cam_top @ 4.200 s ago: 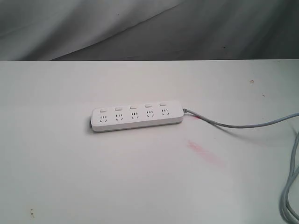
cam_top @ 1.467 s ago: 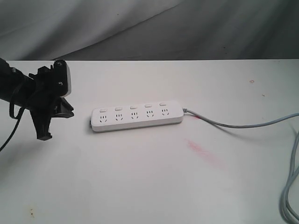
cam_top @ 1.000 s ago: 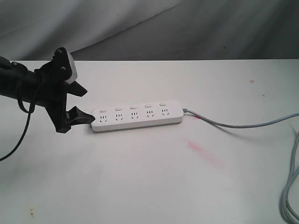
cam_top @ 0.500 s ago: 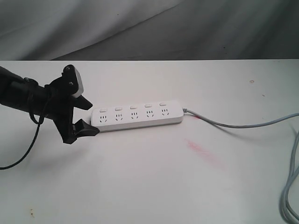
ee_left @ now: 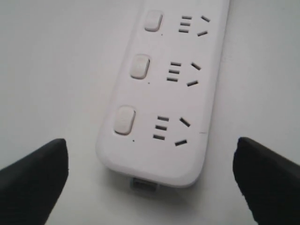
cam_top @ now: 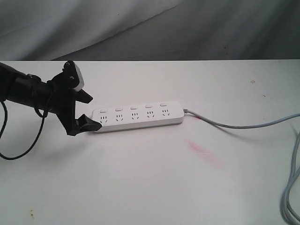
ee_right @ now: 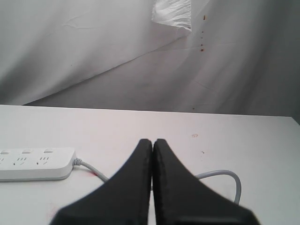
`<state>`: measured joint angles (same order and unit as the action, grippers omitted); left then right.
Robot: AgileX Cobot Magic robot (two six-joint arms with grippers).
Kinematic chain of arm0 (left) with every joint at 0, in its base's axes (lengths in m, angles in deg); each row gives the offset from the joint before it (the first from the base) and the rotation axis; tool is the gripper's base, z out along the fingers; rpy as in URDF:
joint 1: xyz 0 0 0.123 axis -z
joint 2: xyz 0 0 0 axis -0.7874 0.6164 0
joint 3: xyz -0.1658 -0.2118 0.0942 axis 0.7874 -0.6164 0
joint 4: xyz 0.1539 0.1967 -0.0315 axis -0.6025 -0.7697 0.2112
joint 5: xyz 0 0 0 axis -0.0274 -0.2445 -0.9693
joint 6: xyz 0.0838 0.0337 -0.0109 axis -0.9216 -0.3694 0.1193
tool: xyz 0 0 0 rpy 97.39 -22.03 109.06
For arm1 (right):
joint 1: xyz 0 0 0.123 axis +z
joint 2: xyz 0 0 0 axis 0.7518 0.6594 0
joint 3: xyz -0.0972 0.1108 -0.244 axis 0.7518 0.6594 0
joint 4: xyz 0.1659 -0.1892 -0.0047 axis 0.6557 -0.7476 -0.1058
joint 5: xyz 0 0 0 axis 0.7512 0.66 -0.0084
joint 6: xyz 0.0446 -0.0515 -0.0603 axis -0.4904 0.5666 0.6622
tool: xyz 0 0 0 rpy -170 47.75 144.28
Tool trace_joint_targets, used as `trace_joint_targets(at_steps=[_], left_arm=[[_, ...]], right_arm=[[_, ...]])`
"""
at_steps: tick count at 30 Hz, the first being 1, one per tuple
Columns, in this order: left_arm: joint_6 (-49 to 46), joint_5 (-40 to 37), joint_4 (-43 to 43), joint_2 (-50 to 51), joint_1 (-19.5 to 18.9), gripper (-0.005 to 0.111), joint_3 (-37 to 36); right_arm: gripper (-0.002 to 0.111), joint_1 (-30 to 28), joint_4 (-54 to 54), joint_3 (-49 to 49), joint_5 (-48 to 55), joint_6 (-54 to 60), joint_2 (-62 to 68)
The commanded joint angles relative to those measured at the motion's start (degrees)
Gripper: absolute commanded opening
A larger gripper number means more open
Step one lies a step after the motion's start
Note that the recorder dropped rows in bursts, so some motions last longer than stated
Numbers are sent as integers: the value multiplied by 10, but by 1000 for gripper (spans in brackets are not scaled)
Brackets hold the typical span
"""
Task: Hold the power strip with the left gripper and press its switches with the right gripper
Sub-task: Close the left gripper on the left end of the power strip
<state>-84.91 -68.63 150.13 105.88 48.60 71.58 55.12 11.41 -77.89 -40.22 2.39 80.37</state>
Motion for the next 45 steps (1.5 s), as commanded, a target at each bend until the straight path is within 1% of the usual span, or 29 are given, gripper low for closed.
trace_joint_targets(at_steps=[1,9,13,17,24,36,45], left_arm=[[-3,22,5,0,-1,91,4],[-3,42,5,6,-1,91,5],[-3,25,4,25,-1,91,21],[-3,7,-23,40,-1,91,38],[-3,11,-52,52,-1,91,44],[-3,13,-51,81,-1,91,44],[-3,-23,-51,81,0,91,44]], right_arm=[[0,-3,3,2,-3,0,-1],[0,-3,3,2,-3,0,-1],[0,-3,3,2,-3,0,-1],[0,-3,3,2,-3,0,-1],[0,-3,3,2,-3,0,-1],[0,-3,3,2,-3,0,-1],[0,-3,3,2,-3,0,-1]])
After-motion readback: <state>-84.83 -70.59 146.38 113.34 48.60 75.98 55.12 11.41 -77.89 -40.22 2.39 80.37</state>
